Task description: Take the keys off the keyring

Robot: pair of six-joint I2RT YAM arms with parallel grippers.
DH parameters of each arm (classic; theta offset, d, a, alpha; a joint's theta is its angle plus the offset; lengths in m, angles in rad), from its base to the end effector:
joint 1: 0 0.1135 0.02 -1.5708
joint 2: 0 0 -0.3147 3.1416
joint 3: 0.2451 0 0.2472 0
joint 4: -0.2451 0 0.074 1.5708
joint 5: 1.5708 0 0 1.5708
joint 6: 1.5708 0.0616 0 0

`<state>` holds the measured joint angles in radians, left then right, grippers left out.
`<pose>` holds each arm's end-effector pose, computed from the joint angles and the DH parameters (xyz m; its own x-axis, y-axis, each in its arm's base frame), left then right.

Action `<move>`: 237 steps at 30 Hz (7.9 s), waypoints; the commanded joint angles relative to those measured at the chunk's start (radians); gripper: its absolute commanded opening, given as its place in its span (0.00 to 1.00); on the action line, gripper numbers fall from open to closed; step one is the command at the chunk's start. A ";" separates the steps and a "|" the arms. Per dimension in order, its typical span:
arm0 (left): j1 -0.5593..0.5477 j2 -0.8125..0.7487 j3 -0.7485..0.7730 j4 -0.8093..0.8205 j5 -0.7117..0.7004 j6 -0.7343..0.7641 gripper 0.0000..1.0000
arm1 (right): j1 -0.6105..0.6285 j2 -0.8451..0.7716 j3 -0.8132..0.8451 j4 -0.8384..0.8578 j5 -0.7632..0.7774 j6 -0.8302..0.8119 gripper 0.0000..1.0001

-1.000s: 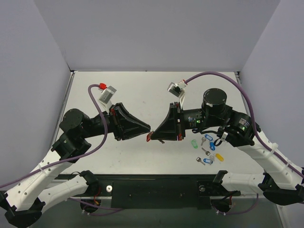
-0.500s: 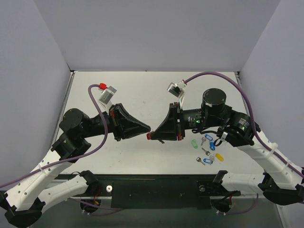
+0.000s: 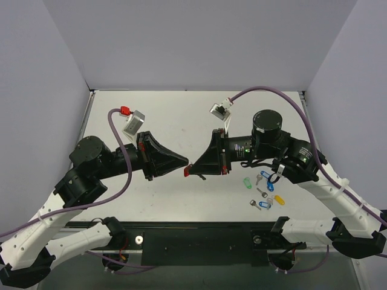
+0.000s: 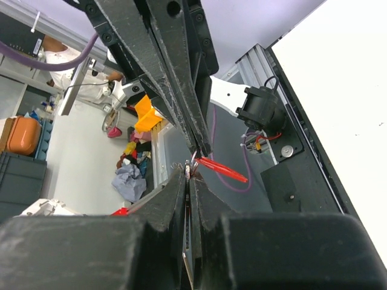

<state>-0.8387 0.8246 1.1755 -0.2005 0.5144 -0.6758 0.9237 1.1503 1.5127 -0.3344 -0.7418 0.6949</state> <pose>0.0691 -0.1223 0.5025 -0.5303 -0.2246 -0.8175 0.8215 0.1020 -0.5609 0.0957 0.1957 0.5452 -0.6244 -0.0432 -0.7799 -0.7754 -0.0868 0.6255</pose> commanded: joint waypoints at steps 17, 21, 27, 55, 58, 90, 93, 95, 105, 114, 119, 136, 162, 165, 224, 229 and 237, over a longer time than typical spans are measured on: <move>-0.106 0.018 0.107 -0.181 -0.103 0.153 0.00 | -0.082 0.043 0.049 0.098 0.068 0.104 0.00; -0.122 0.024 0.108 -0.189 -0.117 0.159 0.00 | -0.082 0.051 0.064 0.100 0.065 0.106 0.00; -0.129 0.036 0.108 -0.212 -0.131 0.168 0.00 | -0.082 0.049 0.070 0.101 0.047 0.103 0.00; -0.181 0.113 0.012 -0.229 -0.131 0.142 0.00 | -0.039 0.078 0.210 -0.081 -0.103 -0.101 0.00; -0.192 0.122 -0.010 -0.214 -0.137 0.134 0.00 | -0.036 0.078 0.218 -0.072 -0.114 -0.101 0.00; -0.079 0.214 -0.117 -0.240 -0.241 -0.025 0.00 | -0.042 0.037 0.211 -0.029 -0.151 -0.074 0.00; -0.060 0.196 -0.122 -0.235 -0.240 -0.030 0.00 | -0.059 0.025 0.198 -0.037 -0.117 -0.078 0.00; -0.045 0.186 -0.119 -0.237 -0.243 -0.031 0.00 | -0.065 0.016 0.184 -0.037 -0.090 -0.084 0.00; 0.081 0.159 -0.062 -0.370 -0.292 0.012 0.00 | -0.129 -0.014 0.138 -0.087 0.084 -0.104 0.00; 0.177 0.130 -0.043 -0.471 -0.387 0.058 0.00 | -0.157 -0.027 0.126 -0.242 0.282 -0.189 0.00; 0.216 0.113 -0.047 -0.517 -0.432 0.099 0.00 | -0.190 -0.023 0.116 -0.299 0.364 -0.189 0.00; 0.308 0.053 -0.189 -0.484 -0.563 0.254 0.00 | -0.431 0.016 -0.072 -0.480 0.527 -0.215 0.00; 0.313 -0.094 -0.375 -0.390 -0.646 0.291 0.00 | -0.701 0.184 -0.551 -0.336 0.825 -0.179 0.00; 0.313 -0.097 -0.376 -0.392 -0.648 0.288 0.00 | -0.717 0.187 -0.580 -0.330 0.838 -0.181 0.15; -0.161 1.215 0.499 0.396 -0.223 -0.209 0.00 | -0.752 -0.365 -0.122 -0.376 0.642 0.307 0.91; -0.172 1.324 0.587 0.449 -0.197 -0.306 0.00 | -0.752 -0.353 -0.101 -0.377 0.627 0.305 0.90; -0.189 1.395 0.661 0.377 -0.145 -0.324 0.71 | -0.753 -0.351 -0.109 -0.377 0.622 0.298 0.89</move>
<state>-1.0176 2.2097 1.7618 0.1513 0.3229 -0.9745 0.1699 0.7937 1.3895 -0.7227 -0.1043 0.9951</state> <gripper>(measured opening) 0.258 0.893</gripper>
